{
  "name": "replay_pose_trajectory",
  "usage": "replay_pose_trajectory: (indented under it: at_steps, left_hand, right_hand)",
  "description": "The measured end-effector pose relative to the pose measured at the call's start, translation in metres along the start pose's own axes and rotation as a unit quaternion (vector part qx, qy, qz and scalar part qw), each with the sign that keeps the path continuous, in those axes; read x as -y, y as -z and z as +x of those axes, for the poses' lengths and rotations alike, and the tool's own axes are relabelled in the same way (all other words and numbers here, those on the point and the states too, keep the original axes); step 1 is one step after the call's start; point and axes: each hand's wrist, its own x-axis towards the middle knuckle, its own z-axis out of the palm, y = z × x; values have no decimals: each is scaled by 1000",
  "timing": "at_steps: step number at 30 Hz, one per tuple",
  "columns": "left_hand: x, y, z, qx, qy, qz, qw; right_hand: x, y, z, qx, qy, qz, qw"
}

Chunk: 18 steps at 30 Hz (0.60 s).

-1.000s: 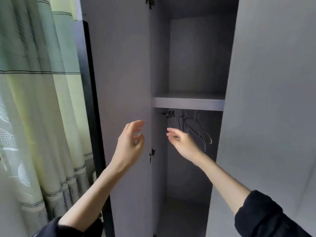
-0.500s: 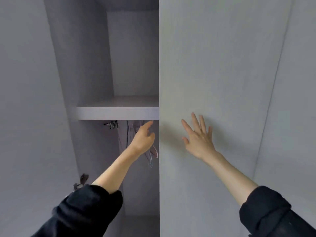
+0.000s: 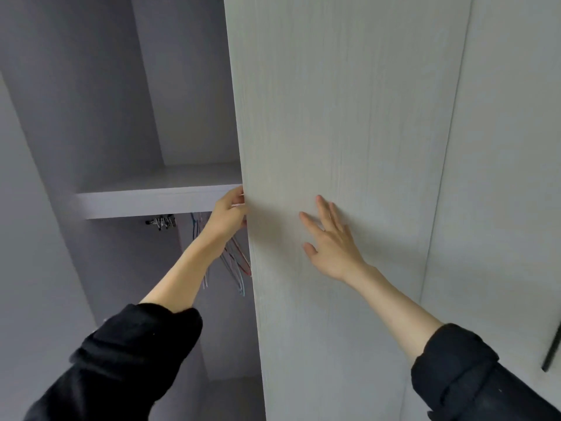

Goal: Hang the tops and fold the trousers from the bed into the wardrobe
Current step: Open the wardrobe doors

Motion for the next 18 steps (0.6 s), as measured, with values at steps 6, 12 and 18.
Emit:
replay_pose_trajectory:
  at_steps: [6,12,18]
  left_hand:
    - [-10,23,-52,115,-13,-17,993]
    - [-30,18,-103,185,-43,-71,979]
    - [-48,-1,-141,231,-51,-100,966]
  right_hand:
    - [40,18,-44,-77,-55,268,959]
    - [81,31,-112,-96,-82,294,948]
    - [90,51,-173,-102,-135,282,944]
